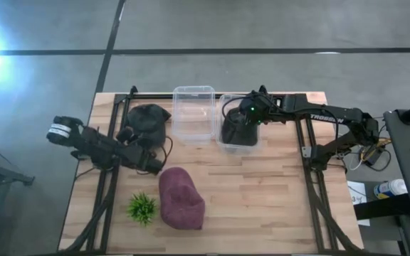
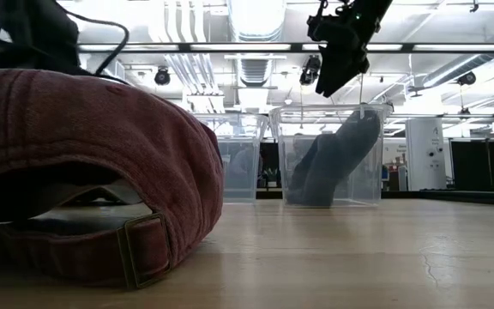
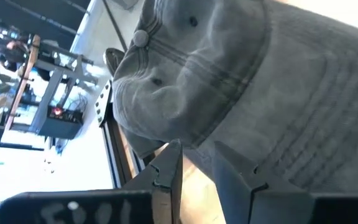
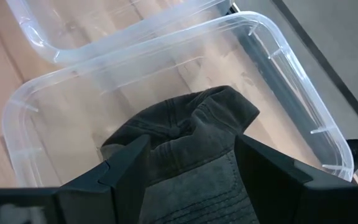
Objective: Pick & Place hat
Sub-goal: Put the black cap into the right transparent bin
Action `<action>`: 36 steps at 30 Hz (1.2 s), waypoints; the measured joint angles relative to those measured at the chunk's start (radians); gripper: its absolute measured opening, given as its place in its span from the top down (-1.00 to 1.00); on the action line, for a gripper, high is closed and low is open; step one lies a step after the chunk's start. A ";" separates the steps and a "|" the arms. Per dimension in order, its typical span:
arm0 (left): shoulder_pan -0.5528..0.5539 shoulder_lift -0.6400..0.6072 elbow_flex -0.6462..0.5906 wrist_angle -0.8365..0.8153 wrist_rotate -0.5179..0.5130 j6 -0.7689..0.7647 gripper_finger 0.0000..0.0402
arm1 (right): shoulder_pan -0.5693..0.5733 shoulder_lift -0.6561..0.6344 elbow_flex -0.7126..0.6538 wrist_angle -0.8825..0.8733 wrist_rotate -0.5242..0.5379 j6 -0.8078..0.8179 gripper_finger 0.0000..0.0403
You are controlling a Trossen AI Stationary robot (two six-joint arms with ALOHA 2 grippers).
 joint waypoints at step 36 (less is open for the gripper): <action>0.084 -0.034 0.211 0.097 0.485 -0.058 0.62 | -0.093 0.000 0.000 -0.012 -0.239 0.268 -0.13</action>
